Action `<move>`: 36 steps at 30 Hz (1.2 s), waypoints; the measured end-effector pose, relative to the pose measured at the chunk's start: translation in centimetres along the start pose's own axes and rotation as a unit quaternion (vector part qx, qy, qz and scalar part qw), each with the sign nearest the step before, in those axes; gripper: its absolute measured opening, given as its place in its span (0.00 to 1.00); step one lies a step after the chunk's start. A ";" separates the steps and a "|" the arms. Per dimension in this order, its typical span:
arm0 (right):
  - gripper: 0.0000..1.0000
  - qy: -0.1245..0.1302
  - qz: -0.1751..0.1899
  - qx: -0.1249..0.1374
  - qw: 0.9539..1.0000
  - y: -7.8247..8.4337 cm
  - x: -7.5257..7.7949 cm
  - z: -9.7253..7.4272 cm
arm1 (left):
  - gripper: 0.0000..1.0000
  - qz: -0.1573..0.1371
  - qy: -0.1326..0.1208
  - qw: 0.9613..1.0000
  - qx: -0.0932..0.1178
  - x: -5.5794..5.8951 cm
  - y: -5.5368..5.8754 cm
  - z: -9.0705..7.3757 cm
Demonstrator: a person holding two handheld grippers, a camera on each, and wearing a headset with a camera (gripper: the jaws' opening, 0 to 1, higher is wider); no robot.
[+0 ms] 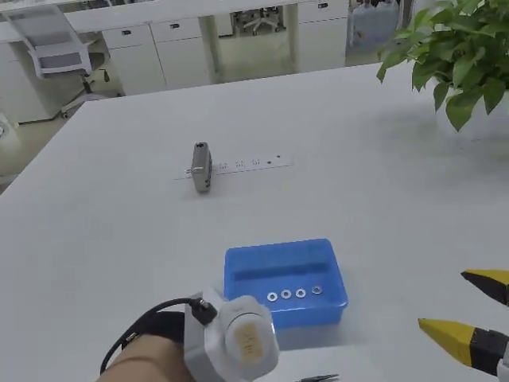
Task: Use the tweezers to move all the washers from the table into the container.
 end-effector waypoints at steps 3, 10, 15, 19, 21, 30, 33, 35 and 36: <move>0.49 -0.005 -0.002 -0.003 1.000 0.1 -0.2 0.2 | 0.00 0.010 -0.007 1.000 -0.011 0.2 -0.2 0.0; 0.52 -0.020 -0.006 -0.013 1.000 0.2 -0.3 0.7 | 0.04 -0.041 -0.015 0.999 0.015 0.8 0.3 -0.2; 0.61 -0.034 -0.011 -0.037 0.999 0.6 -0.3 1.6 | 0.18 -0.140 -0.016 0.988 0.060 1.5 1.4 -0.6; 0.68 -0.041 -0.007 -0.047 0.998 0.9 -0.2 2.2 | 0.35 -0.204 -0.046 0.973 0.097 1.9 2.9 -1.3; 0.72 -0.040 -0.005 -0.051 0.998 1.2 -0.2 2.3 | 0.44 -0.236 -0.065 0.961 0.127 2.0 3.5 -1.9; 0.85 -0.016 0.001 -0.031 0.999 1.0 -0.1 2.3 | 0.76 -0.364 -0.208 0.853 0.310 0.5 5.6 -8.2; 0.88 -0.007 0.001 -0.020 1.000 0.6 0.2 2.1 | 0.83 -0.375 -0.260 0.816 0.355 -0.1 6.0 -10.5; 0.90 0.002 -0.001 -0.012 1.000 0.2 0.4 1.9 | 0.86 -0.382 -0.287 0.787 0.391 -0.4 6.0 -12.0; 0.91 0.007 -0.001 -0.007 1.000 0.0 0.6 1.8 | 0.88 -0.387 -0.296 0.775 0.402 -0.4 6.0 -12.6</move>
Point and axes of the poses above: the centre of the closed fingertips' face, and the gripper's own axes: z roughly forward along the fingers, x roughly to its right, y roughly out of its underside, the point moved 7 cm from there along -z, roughly backward along the fingers, and after that the axes turned 4 degrees about -y, right-handed, at the moved point
